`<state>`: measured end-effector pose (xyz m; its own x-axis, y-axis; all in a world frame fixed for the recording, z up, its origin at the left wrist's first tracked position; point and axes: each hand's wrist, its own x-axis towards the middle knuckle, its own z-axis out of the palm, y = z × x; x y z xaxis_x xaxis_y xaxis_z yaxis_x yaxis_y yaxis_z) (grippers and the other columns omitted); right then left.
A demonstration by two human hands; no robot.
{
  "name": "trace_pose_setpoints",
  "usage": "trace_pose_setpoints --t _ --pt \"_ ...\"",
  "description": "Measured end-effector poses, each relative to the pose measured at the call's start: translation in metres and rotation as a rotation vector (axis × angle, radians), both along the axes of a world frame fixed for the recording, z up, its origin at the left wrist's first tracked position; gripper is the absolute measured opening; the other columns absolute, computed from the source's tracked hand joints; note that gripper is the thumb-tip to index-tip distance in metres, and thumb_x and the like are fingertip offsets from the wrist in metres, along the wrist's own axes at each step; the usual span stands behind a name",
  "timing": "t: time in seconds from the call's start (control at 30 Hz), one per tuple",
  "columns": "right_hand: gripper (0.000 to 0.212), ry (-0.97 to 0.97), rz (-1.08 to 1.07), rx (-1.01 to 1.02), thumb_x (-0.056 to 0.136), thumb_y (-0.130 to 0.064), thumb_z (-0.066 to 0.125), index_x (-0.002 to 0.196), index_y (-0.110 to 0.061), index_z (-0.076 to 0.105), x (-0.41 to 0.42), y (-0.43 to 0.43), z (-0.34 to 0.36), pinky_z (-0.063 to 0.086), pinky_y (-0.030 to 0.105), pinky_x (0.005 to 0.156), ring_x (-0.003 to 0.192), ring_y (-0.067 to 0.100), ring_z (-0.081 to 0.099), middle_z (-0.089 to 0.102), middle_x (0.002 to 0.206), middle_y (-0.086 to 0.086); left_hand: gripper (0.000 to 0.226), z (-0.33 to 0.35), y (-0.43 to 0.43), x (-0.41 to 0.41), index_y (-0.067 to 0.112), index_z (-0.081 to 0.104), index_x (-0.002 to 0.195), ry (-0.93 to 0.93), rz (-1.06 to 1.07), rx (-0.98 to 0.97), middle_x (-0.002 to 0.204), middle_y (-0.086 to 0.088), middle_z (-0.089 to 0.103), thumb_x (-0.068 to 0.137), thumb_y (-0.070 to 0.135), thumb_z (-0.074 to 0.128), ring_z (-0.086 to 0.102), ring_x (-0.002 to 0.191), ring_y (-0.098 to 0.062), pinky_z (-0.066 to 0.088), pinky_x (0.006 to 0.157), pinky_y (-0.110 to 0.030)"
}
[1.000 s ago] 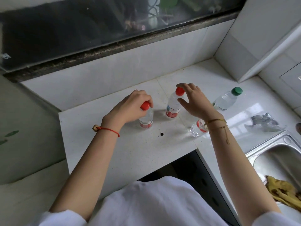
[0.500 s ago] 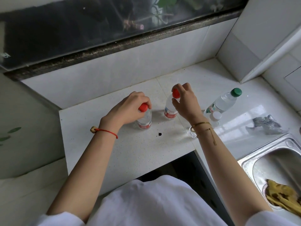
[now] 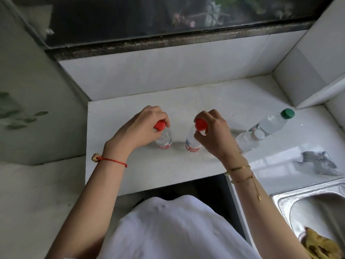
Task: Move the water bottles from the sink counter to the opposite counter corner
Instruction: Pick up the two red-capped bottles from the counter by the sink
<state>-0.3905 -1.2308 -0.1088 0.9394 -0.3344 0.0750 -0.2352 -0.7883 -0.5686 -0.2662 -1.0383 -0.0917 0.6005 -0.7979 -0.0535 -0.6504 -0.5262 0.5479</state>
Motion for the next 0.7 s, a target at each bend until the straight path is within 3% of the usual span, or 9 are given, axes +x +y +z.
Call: trace_pose_setpoints --t 0.2,0.37,0.7 --pt "0.034 0.037 0.174 -0.015 0.073 -0.010 0.073 0.103 -0.017 0.060 -0.014 0.036 0.006 0.036 0.009 0.068 0.083 0.017 0.052 0.055 0.108 0.004 0.027 0.001 0.049 -0.039 0.026 0.065 0.092 -0.017 0.144 -0.009 0.096 0.009 0.057 0.077 0.003 0.060 0.049 0.094 -0.015 0.048 0.081 -0.038" --pt "0.036 0.040 0.332 -0.003 0.070 -0.009 0.074 0.103 -0.017 0.060 -0.020 0.066 0.011 0.046 0.022 0.071 0.081 0.023 0.057 0.055 0.106 0.005 0.030 -0.001 0.091 -0.076 0.028 0.064 0.091 -0.013 0.291 -0.011 0.096 0.010 0.058 0.074 0.004 0.061 0.050 0.096 -0.013 0.048 0.083 -0.037" --pt "0.036 0.078 0.610 -0.011 0.071 -0.009 0.073 0.104 -0.018 0.060 -0.027 0.123 0.017 0.049 0.025 0.072 0.082 0.025 0.058 0.055 0.106 0.005 0.030 0.008 0.158 -0.150 0.021 0.067 0.090 -0.008 0.571 -0.036 0.093 0.005 0.059 0.072 -0.002 0.064 0.052 0.090 -0.012 0.048 0.079 -0.034"
